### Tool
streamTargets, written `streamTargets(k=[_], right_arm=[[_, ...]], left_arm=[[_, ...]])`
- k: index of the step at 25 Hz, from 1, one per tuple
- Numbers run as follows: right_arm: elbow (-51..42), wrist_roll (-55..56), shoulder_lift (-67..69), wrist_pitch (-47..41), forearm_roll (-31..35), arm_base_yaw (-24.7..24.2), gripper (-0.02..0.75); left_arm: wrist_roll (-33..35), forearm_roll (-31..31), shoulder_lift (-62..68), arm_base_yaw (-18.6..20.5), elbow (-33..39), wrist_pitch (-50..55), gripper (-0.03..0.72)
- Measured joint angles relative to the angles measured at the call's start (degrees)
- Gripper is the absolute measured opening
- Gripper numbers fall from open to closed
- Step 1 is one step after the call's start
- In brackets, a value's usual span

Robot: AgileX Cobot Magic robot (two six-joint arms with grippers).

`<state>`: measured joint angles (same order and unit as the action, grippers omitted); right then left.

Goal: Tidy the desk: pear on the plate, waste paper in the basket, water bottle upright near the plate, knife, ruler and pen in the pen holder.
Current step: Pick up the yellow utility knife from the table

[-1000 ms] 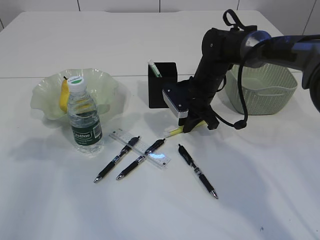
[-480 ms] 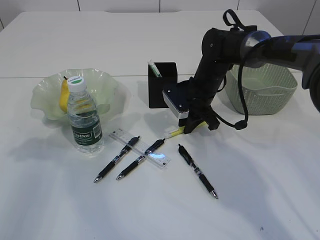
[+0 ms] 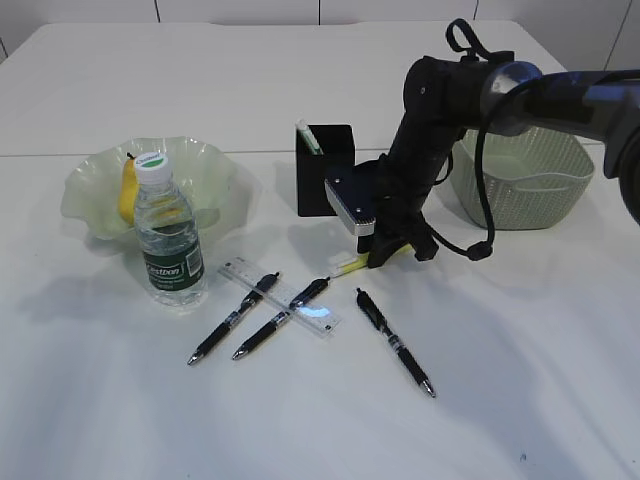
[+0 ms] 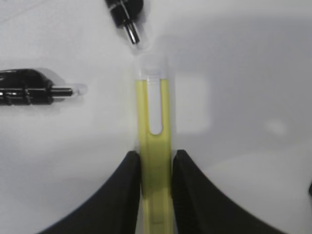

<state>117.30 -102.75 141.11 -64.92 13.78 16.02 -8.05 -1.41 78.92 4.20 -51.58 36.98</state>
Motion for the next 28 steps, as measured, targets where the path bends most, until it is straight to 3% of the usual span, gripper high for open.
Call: streamTargets(k=[5,28], right_arm=[[0.0,1.0,0.0,-0.2,0.1,0.0,0.138],[-0.1,15.8,-2.8,-1.4,0.0,-0.1,0.134]], left_arm=[[0.0,0.0,0.0,0.0,0.0,0.0,0.5],[0.0,0.0,0.0,0.0,0.0,0.0,0.499]])
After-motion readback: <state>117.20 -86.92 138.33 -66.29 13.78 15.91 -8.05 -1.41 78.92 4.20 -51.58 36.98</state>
